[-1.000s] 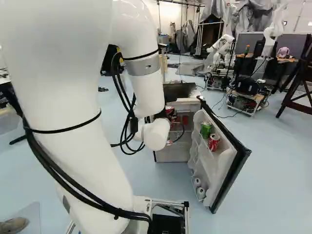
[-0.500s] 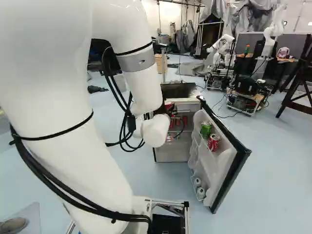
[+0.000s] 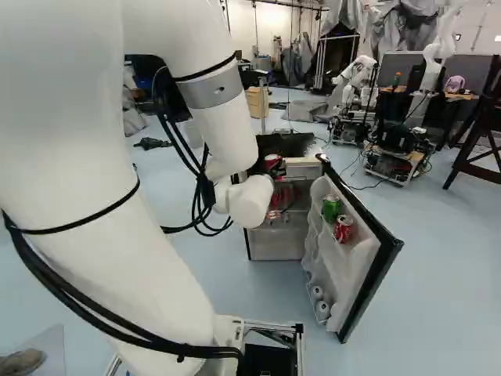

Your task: Grab a drink from the fridge

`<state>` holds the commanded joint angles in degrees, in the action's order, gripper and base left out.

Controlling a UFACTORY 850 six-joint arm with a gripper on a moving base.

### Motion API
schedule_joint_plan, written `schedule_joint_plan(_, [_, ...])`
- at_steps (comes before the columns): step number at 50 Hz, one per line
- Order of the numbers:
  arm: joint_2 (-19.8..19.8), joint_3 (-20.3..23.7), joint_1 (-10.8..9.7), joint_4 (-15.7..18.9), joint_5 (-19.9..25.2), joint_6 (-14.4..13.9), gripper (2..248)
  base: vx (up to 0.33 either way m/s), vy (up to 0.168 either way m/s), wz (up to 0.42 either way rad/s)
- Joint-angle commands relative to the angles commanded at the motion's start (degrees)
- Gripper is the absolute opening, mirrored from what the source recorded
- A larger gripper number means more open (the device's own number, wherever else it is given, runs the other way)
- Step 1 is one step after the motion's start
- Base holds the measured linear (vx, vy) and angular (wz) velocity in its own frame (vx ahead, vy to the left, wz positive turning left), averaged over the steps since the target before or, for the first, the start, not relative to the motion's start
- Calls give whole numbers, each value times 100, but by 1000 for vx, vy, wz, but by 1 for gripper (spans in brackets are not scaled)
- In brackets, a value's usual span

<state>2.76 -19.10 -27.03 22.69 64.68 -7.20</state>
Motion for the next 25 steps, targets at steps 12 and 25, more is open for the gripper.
schedule_joint_plan(12, [-139, -47, 115, -410, -132, 0, 94, 0, 0, 0])
schedule_joint_plan(25, [-322, -60, 290, -861, -277, 0, 94, 0, 0, 0])
